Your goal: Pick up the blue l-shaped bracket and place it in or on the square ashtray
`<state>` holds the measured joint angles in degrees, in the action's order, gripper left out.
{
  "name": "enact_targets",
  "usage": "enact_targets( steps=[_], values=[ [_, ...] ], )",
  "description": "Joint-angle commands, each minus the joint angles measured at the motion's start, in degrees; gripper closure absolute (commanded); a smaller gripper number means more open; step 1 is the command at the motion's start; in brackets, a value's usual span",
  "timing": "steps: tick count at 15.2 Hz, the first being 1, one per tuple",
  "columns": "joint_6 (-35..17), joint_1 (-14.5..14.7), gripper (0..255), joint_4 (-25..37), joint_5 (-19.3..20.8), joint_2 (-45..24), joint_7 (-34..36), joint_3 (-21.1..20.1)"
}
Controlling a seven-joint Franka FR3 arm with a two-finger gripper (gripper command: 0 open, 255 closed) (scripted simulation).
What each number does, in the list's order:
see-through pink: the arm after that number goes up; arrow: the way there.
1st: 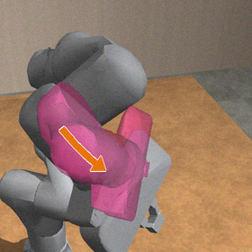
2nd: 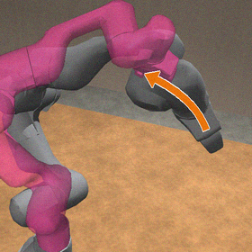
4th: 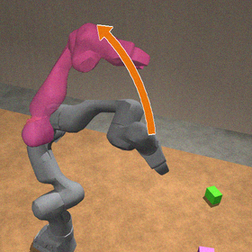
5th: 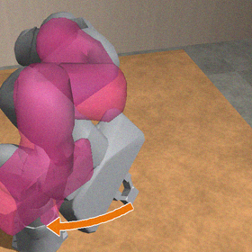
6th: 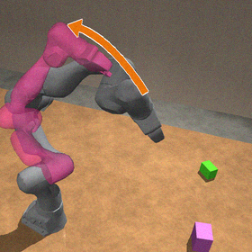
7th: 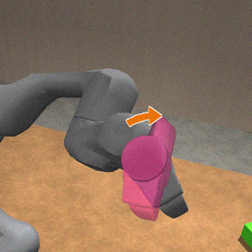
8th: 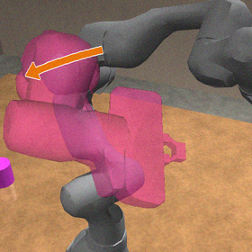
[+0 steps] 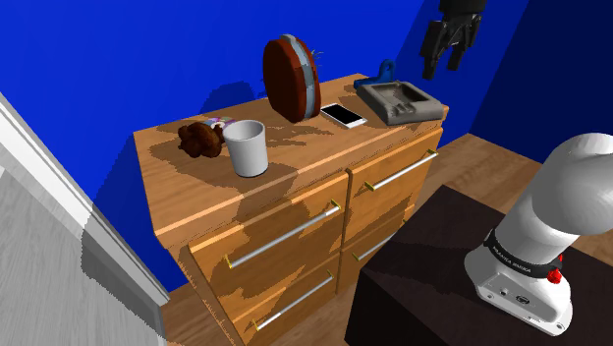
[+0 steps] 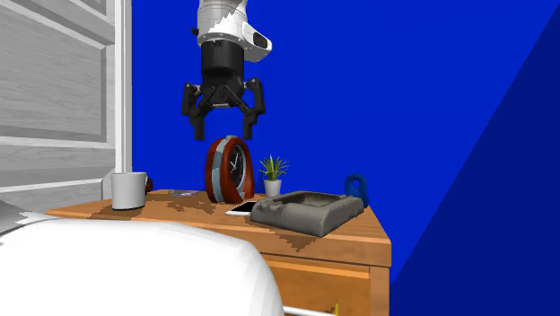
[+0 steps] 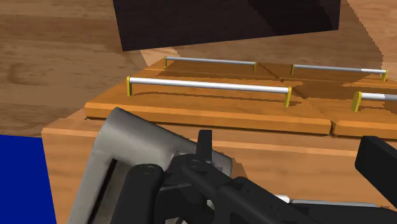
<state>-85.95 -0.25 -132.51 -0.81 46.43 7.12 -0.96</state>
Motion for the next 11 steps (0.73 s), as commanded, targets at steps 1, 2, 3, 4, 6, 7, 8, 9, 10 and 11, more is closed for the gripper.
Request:
enact_targets(
  steps=[1, 2, 3, 4, 6, 7, 8, 9, 10, 11],
  values=[
    [0.0, 0.0, 0, 0.0, 0.0, 0.0, 0.0, 0.0],
    [-1.23, -0.34, 0, 0.3, 0.61, -1.36, -0.81, 0.82],
    [-2.45, -0.67, 0, 0.67, 1.18, -2.76, -1.61, 1.64],
    [-3.65, -0.98, 0, 1.11, 1.71, -4.21, -2.39, 2.46],
    [-5.97, -1.55, 0, 2.19, 2.65, -7.23, -3.94, 4.06],
    [-7.09, -1.81, 0, 2.84, 3.05, -8.79, -4.7, 4.86],
    [-8.18, -2.06, 0, 3.55, 3.4, -10.39, -5.46, 5.65],
    [-9.24, -2.3, 0, 4.33, 3.71, -12.02, -6.22, 6.43],
    [-10.26, -2.52, 0, 5.18, 3.97, -13.68, -6.98, 7.21],
    [-11.24, -2.73, 0, 6.1, 4.17, -15.37, -7.74, 7.97]
  ],
)
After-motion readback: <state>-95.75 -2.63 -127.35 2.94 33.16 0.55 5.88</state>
